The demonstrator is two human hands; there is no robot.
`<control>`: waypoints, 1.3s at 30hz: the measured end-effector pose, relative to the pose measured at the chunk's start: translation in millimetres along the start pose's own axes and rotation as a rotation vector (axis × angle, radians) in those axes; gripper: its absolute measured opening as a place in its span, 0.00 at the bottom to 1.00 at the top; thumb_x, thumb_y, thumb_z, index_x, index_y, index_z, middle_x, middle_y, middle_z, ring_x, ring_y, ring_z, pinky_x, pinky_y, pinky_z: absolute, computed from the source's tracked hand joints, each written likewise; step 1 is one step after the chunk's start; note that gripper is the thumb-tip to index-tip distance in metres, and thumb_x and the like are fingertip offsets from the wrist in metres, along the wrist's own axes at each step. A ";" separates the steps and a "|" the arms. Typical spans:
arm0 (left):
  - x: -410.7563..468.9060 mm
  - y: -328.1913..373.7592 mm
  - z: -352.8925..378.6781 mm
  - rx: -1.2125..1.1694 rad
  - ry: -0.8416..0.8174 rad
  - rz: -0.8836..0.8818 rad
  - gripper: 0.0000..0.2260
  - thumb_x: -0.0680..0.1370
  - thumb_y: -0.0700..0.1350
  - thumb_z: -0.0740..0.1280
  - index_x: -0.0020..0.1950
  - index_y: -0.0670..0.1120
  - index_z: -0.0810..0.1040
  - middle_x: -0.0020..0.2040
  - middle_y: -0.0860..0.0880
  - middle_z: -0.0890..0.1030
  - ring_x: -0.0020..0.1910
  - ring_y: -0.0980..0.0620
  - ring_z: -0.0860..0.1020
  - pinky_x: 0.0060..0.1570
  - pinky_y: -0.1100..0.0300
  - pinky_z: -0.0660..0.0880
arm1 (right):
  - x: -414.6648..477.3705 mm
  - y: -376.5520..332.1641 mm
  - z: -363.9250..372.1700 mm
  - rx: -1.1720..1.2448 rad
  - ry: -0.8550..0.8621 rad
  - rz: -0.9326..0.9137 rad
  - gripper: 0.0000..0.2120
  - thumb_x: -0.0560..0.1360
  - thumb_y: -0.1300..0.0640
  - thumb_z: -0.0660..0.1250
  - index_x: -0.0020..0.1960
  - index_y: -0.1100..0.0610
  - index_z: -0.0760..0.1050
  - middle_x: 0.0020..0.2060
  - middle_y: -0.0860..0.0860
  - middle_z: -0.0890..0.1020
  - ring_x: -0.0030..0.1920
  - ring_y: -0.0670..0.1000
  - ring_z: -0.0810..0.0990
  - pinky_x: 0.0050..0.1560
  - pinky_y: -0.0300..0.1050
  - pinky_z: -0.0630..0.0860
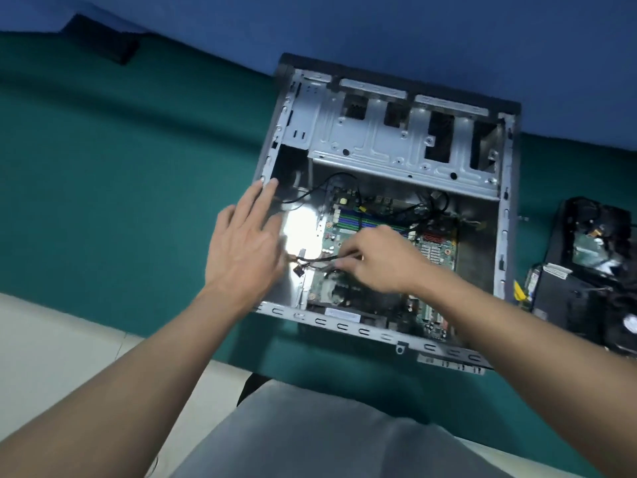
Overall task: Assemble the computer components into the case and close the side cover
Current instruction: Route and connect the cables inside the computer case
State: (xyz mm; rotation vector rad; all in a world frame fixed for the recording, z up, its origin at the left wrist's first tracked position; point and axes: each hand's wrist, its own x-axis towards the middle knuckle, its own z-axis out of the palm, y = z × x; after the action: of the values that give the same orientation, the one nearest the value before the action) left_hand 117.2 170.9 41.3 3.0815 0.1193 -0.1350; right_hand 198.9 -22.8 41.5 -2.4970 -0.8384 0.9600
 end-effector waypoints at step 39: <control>-1.7 203.1 22.2 -0.219 -0.415 -0.117 0.13 0.81 0.53 0.59 0.62 0.52 0.76 0.44 0.47 0.82 0.40 0.47 0.81 0.46 0.50 0.80 | -95.3 204.4 60.1 0.406 0.389 0.761 0.03 0.75 0.62 0.62 0.45 0.60 0.74 0.44 0.59 0.78 0.44 0.62 0.79 0.40 0.49 0.75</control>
State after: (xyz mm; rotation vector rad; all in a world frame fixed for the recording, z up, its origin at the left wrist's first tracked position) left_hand 129.8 -32.7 29.8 2.7578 0.2725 -0.7077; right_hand 182.9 -234.5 -55.5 -2.5013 0.4265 0.6936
